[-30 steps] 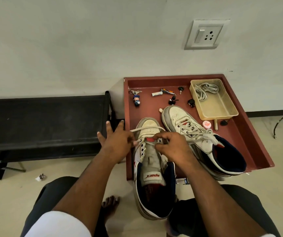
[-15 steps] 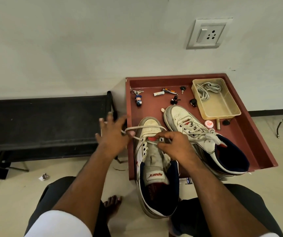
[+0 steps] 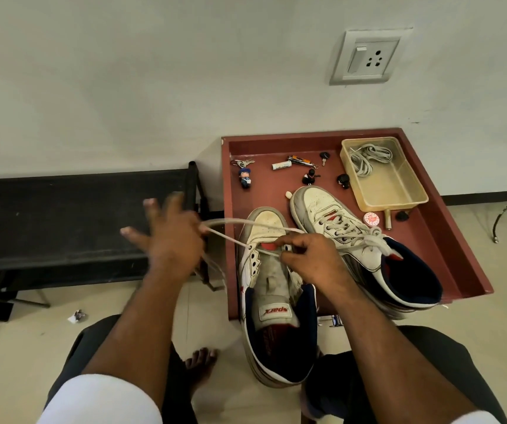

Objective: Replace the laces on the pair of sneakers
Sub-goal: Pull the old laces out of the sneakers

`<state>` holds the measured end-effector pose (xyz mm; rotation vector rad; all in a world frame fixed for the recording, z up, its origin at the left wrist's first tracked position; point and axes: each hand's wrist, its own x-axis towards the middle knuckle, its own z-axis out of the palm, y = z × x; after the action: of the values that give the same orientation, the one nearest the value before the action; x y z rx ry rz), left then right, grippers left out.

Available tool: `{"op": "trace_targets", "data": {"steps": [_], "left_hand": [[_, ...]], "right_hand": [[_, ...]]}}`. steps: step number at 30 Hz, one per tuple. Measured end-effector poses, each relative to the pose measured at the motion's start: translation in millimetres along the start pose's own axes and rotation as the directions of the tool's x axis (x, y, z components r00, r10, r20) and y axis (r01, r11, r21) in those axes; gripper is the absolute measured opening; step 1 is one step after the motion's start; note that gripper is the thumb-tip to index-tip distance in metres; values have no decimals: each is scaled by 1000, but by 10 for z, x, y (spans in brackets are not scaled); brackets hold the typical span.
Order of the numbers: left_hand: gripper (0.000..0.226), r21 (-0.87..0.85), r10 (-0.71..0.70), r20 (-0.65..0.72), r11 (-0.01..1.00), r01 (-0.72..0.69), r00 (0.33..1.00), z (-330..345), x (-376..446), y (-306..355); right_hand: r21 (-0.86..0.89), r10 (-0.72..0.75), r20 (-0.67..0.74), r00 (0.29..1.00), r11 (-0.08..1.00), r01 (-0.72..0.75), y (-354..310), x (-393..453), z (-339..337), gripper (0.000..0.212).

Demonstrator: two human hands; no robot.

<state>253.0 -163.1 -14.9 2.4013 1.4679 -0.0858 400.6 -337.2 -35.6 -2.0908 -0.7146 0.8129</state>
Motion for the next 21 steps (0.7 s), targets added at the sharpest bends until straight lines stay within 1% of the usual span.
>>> {"op": "trace_targets", "data": {"steps": [1, 2, 3, 4, 5, 7, 9, 11, 13, 16, 18, 21], "left_hand": [[17, -85, -140, -136, 988, 129, 981, -97, 24, -127], [19, -207, -284, -246, 949, 236, 927, -190, 39, -254], [20, -318, -397, -304, 899, 301, 866, -269, 38, -354], [20, -395, -458, -321, 860, 322, 829, -303, 36, -417], [19, -435, -467, -314, 845, 313, 826, -317, 36, -424], [16, -446, -401, -278, 859, 253, 873, -267, 30, -312], [12, -457, -327, -266, 871, 180, 907, -193, 5, -157], [9, -497, -276, -277, 861, 109, 920, -164, -14, -18], [5, -552, -238, -277, 832, 49, 931, -138, -26, 64], [9, -581, -173, -277, 813, -22, 945, -118, -60, 132], [10, -589, -132, -278, 806, -60, 951, -116, -78, 164], [8, -609, -54, -269, 783, -126, 962, -135, -110, 215]], "right_hand": [[4, 1, -21, 1000, 1000, -1, 10, 3, 6, 38], [14, 1, -34, 999, 1000, 0, 18, 6, 11, 42], [27, 0, -39, 999, 1000, 1, 29, 12, 16, 43], [37, -2, -42, 999, 999, 3, 39, 16, 19, 43], [41, -7, -45, 999, 999, 9, 42, 25, 19, 39], [30, -14, -33, 999, 999, 15, 60, 34, 28, 27], [39, 1, -50, 999, 999, 1, 49, 53, 51, 24], [55, 12, -74, 997, 998, -8, -5, 123, 52, 23], [-5, -6, -100, 995, 1000, 6, -97, 277, 29, 22], [-112, -50, -116, 992, 993, 37, -269, 601, -27, 25], [-115, -43, -122, 992, 993, 29, -344, 836, -46, 24], [-97, -12, -84, 996, 995, 3, -412, 994, -53, 22]]}}
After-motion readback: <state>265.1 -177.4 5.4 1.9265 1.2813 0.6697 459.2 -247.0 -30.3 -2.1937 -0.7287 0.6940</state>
